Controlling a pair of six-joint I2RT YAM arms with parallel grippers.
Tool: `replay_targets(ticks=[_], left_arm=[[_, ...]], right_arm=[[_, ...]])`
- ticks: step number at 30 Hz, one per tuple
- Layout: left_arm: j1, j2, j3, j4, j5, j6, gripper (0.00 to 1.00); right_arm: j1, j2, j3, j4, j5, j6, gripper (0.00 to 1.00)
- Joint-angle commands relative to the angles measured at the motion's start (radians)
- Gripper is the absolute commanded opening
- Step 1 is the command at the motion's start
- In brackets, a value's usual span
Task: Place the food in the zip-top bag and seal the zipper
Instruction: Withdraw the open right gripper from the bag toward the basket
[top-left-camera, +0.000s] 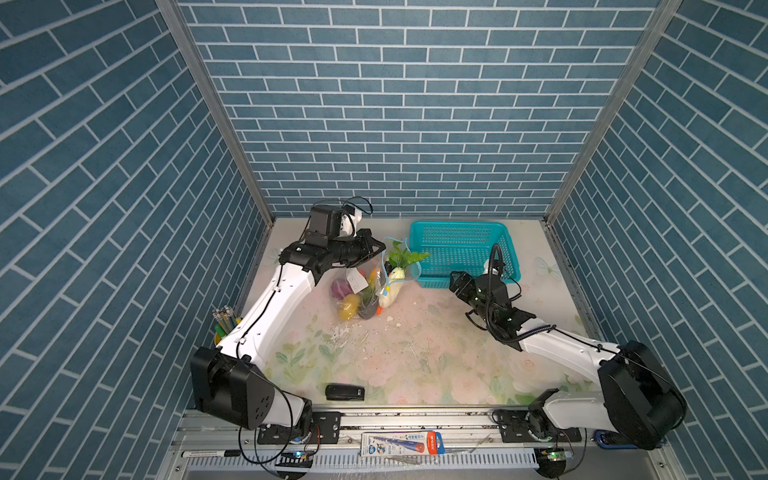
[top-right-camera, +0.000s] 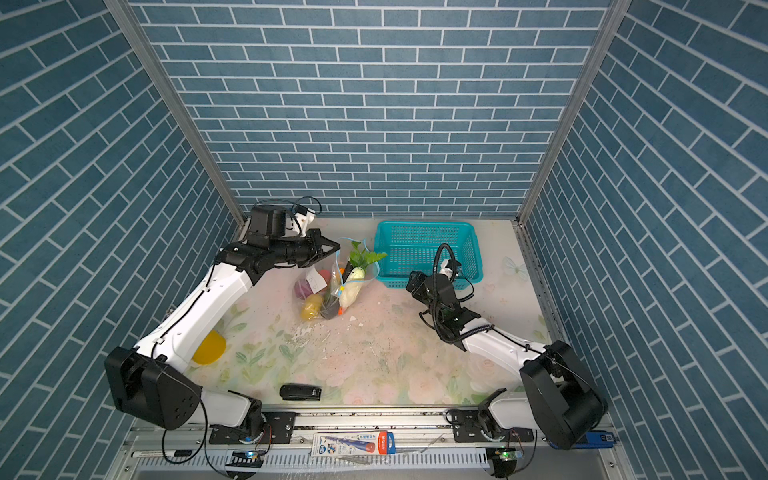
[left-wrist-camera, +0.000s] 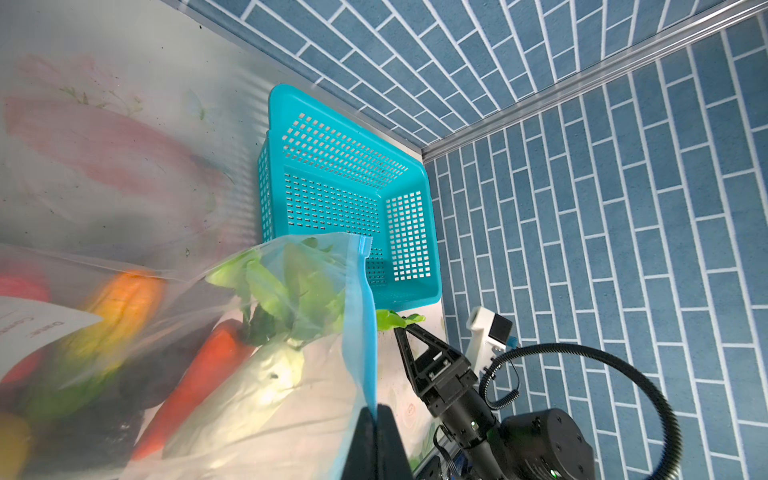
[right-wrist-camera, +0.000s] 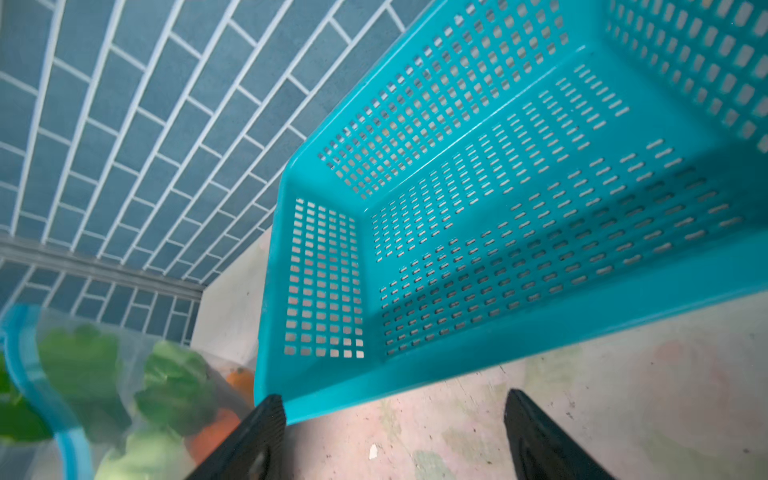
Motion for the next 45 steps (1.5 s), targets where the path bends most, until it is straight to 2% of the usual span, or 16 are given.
replay_targets(ticks=[1, 7, 13, 33, 45], left_arm=[[0.004, -0.022, -0.007, 0.022, 0.008, 0.0, 0.0], [0.004, -0.023, -0.002, 0.014, 0.008, 0.005, 0.0], [0.005, -0.023, 0.001, 0.013, 0.011, 0.006, 0.0], [0.004, -0.028, 0.0, 0.007, 0.016, 0.008, 0.0], [0.004, -0.029, -0.003, 0.005, 0.017, 0.01, 0.0]], right_arm=[[-0.038, 0.048, -0.028, 0.105, -0.084, 0.251, 0.77], [-0.066, 0.098, -0.028, 0.148, -0.043, 0.43, 0.72], [-0.078, 0.136, 0.002, 0.143, -0.021, 0.482, 0.67], [-0.125, 0.256, 0.16, 0.175, -0.061, 0.411, 0.64], [-0.178, 0.394, 0.29, 0.196, -0.119, 0.351, 0.64]])
